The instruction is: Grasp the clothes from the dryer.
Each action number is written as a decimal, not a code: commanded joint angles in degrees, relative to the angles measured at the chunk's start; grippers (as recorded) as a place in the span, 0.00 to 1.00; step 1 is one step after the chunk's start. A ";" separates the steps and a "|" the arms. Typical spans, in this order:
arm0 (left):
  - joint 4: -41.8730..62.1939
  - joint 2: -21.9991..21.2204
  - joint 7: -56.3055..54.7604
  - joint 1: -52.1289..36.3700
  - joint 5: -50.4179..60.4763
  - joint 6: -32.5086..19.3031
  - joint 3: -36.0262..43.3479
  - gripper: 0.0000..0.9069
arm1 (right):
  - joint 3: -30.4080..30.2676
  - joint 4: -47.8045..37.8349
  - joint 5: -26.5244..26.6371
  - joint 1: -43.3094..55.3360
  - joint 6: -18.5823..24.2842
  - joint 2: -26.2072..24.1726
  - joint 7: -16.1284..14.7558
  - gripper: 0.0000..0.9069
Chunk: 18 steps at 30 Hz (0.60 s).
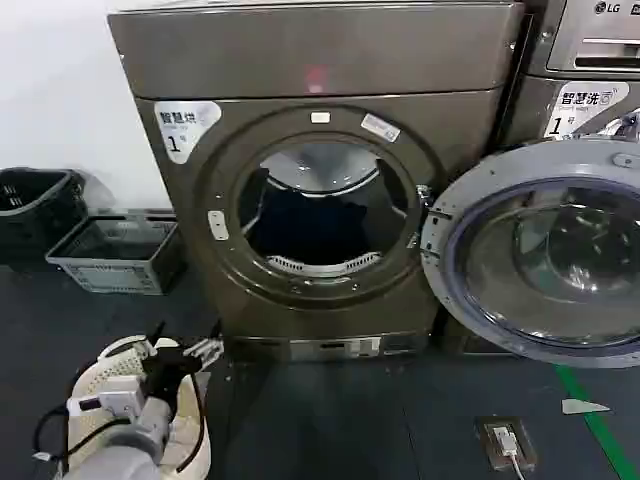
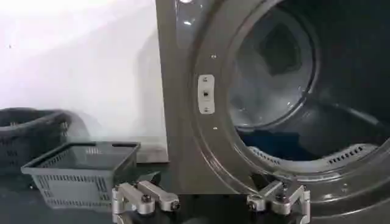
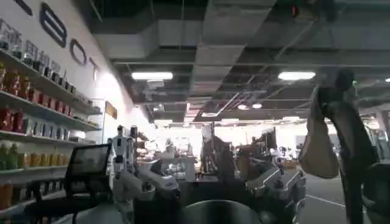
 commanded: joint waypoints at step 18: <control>-1.12 0.25 -1.06 0.85 0.25 2.81 0.19 1.00 | -3.05 -1.96 0.31 0.30 7.23 0.58 0.90 1.00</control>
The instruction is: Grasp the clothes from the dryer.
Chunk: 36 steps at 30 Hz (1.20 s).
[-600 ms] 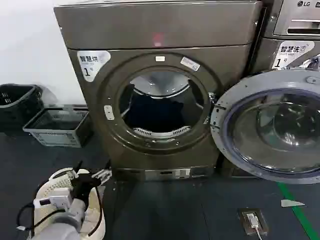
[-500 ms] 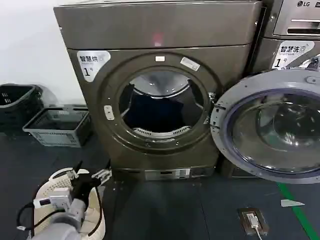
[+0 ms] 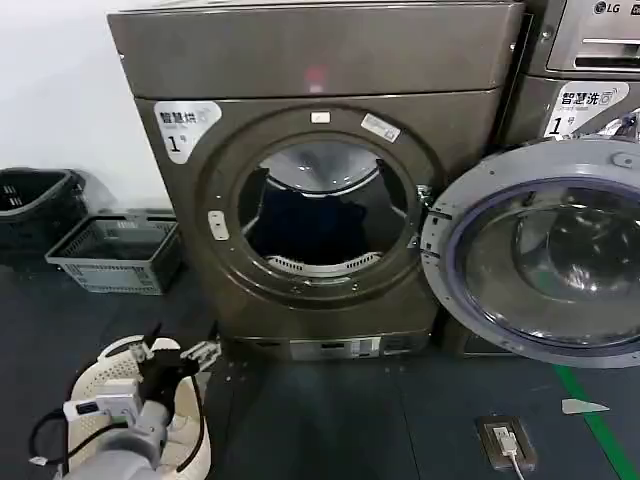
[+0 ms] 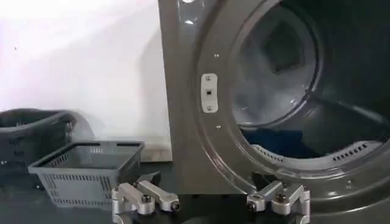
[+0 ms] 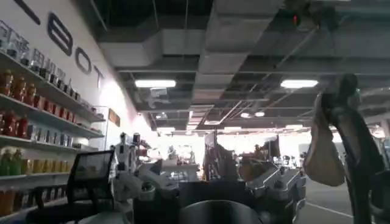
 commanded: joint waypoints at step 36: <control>0.22 -0.63 0.49 0.22 2.76 2.81 0.53 1.00 | -0.95 -0.70 -0.13 0.28 1.58 0.81 0.29 1.00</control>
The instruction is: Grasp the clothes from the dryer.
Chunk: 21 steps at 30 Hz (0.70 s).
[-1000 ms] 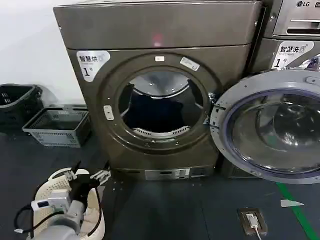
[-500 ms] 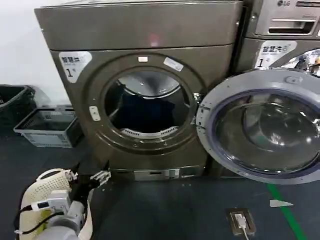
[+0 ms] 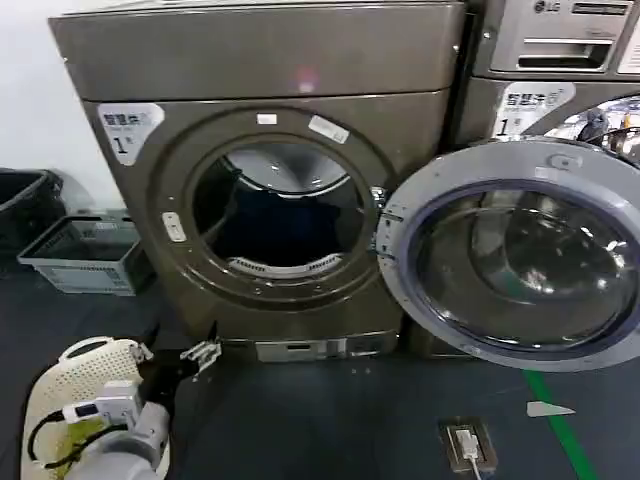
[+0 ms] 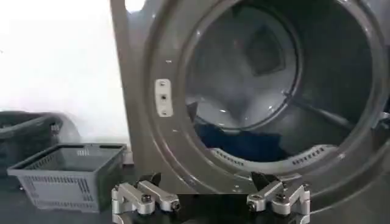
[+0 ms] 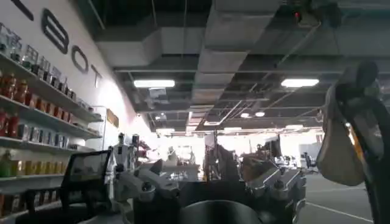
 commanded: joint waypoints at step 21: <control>0.15 -0.42 0.58 -0.15 1.65 2.81 1.16 1.00 | -0.32 -1.22 -0.33 -0.17 4.10 -0.07 1.65 1.00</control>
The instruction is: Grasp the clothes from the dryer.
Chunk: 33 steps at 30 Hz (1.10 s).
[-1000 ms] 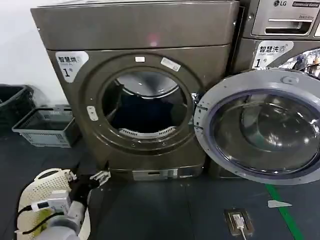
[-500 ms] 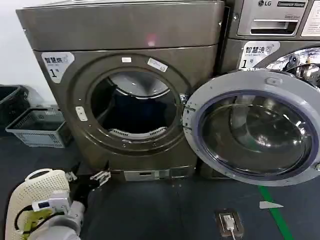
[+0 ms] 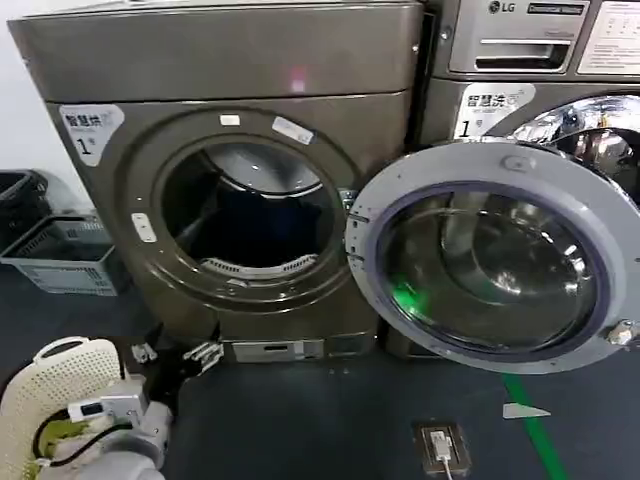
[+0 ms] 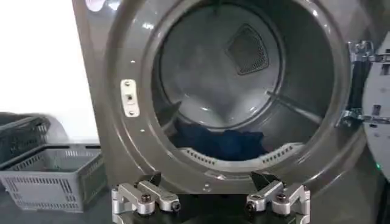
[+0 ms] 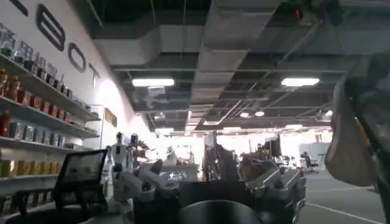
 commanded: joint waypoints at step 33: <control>0.49 0.19 -0.24 0.24 1.10 2.81 0.07 1.00 | -0.39 -0.93 1.61 0.40 3.63 0.21 1.58 1.00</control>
